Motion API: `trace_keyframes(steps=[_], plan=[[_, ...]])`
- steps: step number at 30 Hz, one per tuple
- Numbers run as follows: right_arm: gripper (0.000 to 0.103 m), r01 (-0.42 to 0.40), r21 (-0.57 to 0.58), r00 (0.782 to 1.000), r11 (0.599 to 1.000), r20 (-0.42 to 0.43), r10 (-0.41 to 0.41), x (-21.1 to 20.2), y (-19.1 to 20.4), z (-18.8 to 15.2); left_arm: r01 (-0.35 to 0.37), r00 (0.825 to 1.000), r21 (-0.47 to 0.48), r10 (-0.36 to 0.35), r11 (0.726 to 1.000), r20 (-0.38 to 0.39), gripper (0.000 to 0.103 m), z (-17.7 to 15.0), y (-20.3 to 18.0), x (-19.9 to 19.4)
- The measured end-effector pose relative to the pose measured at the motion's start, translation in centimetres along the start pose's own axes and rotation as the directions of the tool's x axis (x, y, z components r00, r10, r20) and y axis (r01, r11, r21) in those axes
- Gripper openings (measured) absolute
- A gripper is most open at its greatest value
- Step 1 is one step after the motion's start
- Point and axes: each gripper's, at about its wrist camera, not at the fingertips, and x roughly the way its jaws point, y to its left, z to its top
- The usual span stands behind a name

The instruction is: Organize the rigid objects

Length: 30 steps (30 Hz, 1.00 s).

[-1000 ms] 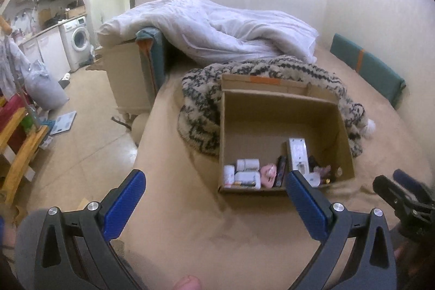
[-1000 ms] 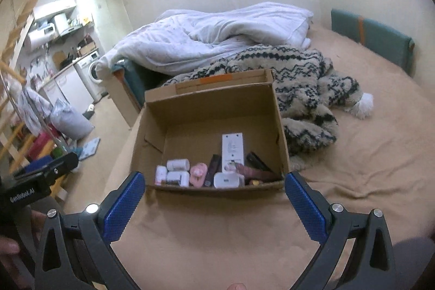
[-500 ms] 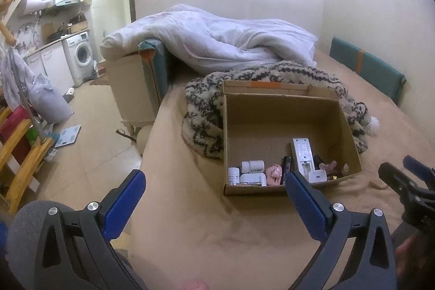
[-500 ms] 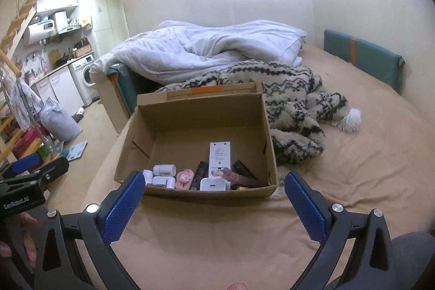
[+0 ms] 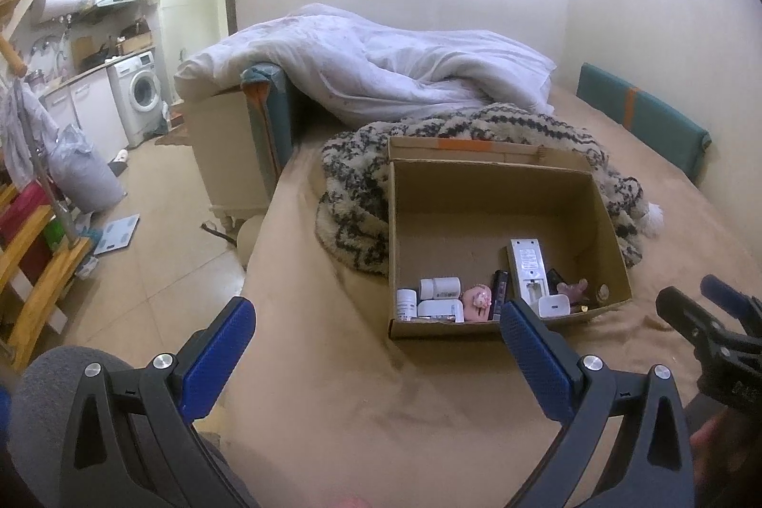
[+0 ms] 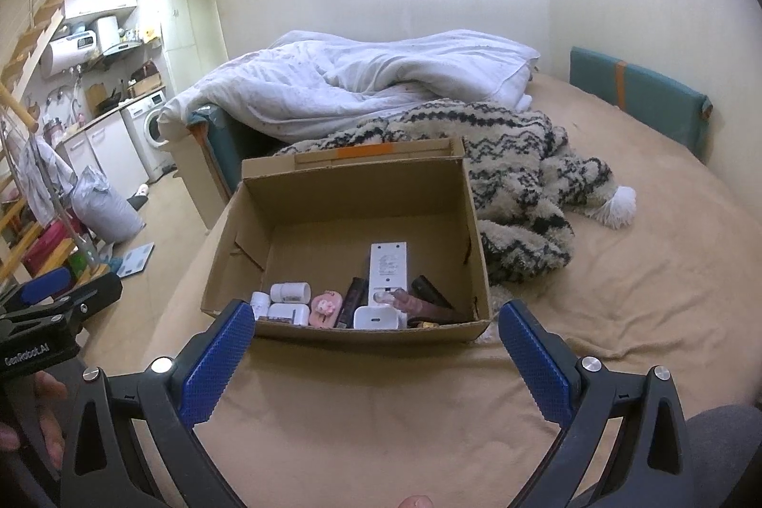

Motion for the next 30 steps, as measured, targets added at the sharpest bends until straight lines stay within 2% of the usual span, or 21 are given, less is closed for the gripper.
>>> trace_keyframes(steps=[30], plan=[[0.103, -0.001, 0.001, 1.000, 1.000, -0.003, 0.001, -0.08, 0.14, -0.07, -0.004, 1.000, 0.006, 0.004, 1.000, -0.007, 0.103, -0.23, 0.05, 0.02]])
